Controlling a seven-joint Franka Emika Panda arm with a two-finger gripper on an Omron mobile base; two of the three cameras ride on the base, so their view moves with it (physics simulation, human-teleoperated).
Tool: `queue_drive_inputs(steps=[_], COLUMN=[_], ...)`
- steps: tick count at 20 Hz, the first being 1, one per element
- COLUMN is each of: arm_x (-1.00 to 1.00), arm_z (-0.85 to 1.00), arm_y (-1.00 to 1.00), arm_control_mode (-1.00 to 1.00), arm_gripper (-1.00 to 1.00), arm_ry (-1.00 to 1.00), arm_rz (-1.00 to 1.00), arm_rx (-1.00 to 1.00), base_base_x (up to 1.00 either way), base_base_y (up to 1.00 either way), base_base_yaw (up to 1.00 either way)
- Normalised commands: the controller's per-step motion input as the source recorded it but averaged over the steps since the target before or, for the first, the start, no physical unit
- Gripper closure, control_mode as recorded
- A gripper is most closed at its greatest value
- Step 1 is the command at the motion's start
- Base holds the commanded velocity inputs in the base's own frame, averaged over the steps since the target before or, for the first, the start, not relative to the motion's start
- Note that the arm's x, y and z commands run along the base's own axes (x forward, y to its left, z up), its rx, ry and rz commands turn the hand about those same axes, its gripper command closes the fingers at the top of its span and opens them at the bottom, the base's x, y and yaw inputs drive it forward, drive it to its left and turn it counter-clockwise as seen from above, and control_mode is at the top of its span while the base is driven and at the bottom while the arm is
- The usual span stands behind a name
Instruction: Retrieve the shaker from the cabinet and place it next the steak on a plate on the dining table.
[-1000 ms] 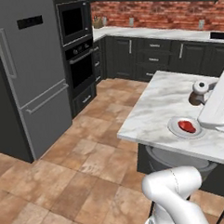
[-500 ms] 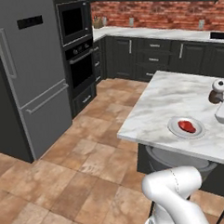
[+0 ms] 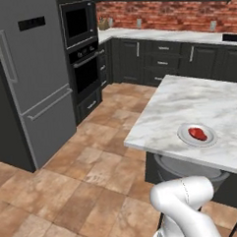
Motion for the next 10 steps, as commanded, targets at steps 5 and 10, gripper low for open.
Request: queue_drive_inputs(steps=[5,10], arm_x=[0.06,0.26], arm_z=[-0.34,-0.17], arm_y=[-0.38,-0.26], arm_control_mode=[-1.0,-1.0], arm_gripper=[1.0,1.0], arm_ry=[0.01,0.01], arm_rz=[-0.08,-0.11], arm_rx=[0.17,0.23], base_base_x=[0.0,0.0], base_base_y=[0.0,0.0], base_base_yaw=[0.0,0.0])
